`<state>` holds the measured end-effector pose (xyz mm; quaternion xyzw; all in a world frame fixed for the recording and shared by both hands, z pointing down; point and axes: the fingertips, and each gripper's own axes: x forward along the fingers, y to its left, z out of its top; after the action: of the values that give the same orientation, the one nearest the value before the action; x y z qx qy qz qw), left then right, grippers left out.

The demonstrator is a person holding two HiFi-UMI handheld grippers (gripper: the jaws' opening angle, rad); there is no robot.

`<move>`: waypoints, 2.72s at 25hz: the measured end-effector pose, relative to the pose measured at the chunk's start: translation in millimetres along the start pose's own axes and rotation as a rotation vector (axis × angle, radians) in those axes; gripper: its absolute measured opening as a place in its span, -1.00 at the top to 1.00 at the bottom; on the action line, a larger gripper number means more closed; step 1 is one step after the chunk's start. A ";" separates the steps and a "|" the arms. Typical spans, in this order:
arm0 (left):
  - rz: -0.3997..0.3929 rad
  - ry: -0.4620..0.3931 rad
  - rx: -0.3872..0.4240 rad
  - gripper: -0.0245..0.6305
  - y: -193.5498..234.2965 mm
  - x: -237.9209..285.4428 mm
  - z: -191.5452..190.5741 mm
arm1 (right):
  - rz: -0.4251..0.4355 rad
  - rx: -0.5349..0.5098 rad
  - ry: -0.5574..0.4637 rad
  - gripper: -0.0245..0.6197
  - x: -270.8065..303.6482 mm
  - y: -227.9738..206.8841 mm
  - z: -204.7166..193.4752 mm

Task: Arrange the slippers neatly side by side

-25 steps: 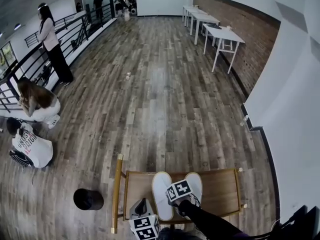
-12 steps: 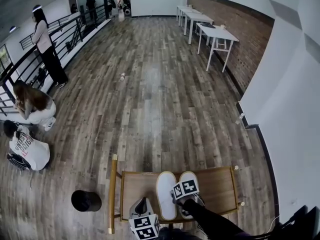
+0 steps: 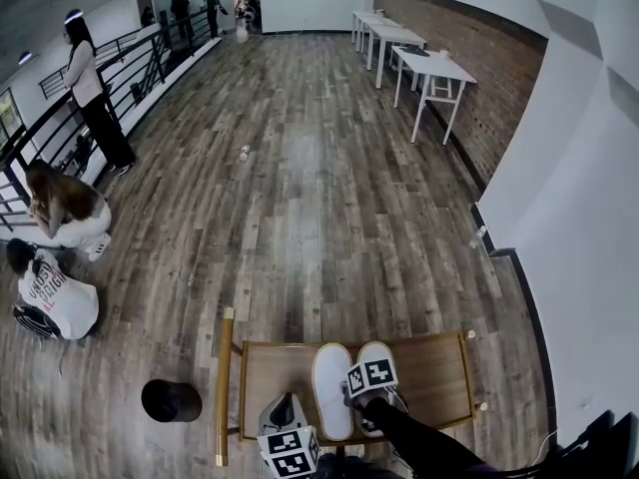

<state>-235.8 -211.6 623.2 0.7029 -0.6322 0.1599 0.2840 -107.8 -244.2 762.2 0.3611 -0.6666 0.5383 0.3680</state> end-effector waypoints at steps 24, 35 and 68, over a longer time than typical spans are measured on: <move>-0.017 -0.007 0.002 0.93 -6.5 -1.3 -1.9 | 0.109 0.117 -0.014 0.79 -7.6 2.6 -8.0; -0.030 -0.017 0.001 0.93 -18.4 3.4 5.6 | 0.129 0.114 -0.014 0.77 -26.9 0.2 -8.1; -0.144 -0.044 0.098 0.93 -122.2 24.4 39.4 | -0.101 -0.267 -0.775 0.80 -189.7 19.3 28.0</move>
<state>-117.7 -249.9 582.3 0.7628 -0.5777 0.1542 0.2461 -38.8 -252.5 582.5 0.5185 -0.8012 0.2528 0.1594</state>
